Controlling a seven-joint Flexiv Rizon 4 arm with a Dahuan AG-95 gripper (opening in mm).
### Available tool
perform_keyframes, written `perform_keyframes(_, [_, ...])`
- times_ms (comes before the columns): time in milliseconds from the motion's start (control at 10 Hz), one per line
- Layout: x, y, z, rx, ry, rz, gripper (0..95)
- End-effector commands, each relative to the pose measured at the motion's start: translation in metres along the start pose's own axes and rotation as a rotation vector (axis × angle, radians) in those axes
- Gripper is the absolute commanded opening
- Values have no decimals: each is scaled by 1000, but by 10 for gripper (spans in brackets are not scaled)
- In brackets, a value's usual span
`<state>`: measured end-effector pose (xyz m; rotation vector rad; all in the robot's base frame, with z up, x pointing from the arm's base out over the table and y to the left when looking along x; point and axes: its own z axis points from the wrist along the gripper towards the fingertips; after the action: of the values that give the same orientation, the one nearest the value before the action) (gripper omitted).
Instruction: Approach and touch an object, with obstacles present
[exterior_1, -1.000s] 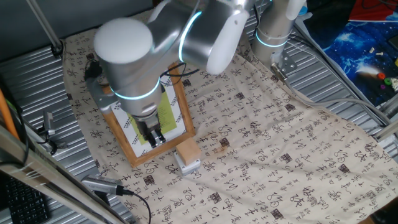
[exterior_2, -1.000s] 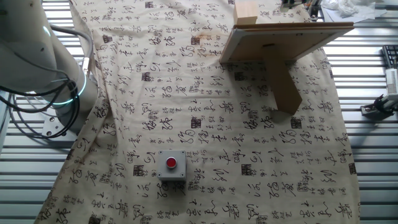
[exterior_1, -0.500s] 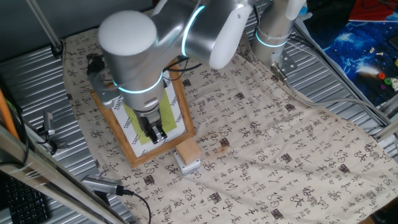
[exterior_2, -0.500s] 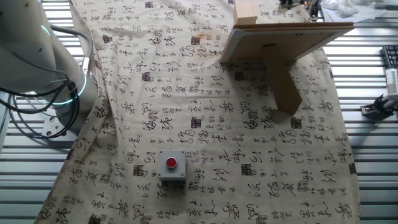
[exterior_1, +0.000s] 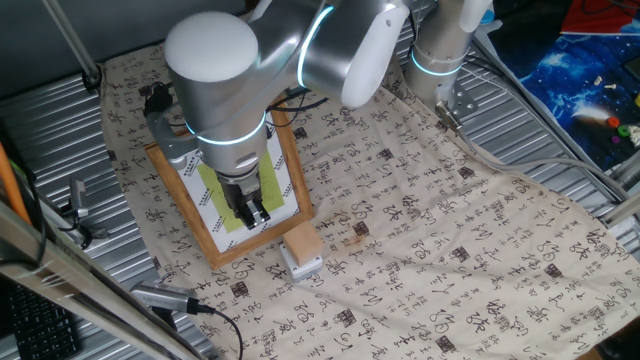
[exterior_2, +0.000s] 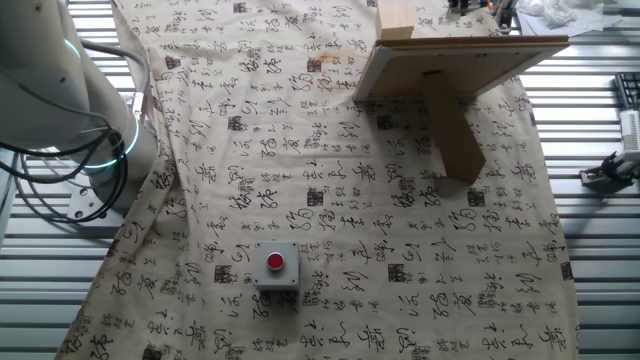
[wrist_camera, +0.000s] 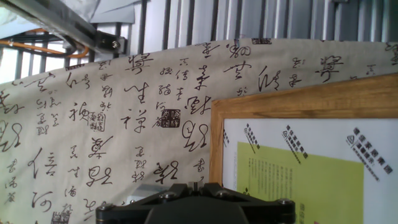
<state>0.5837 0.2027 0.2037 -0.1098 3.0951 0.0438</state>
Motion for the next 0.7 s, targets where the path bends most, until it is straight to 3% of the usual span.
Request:
perform_keyframes(100, [-1, 0, 0, -2, 2, 0, 0])
perform_keyframes(700, [-1, 0, 0, -35, -4, -16, 0])
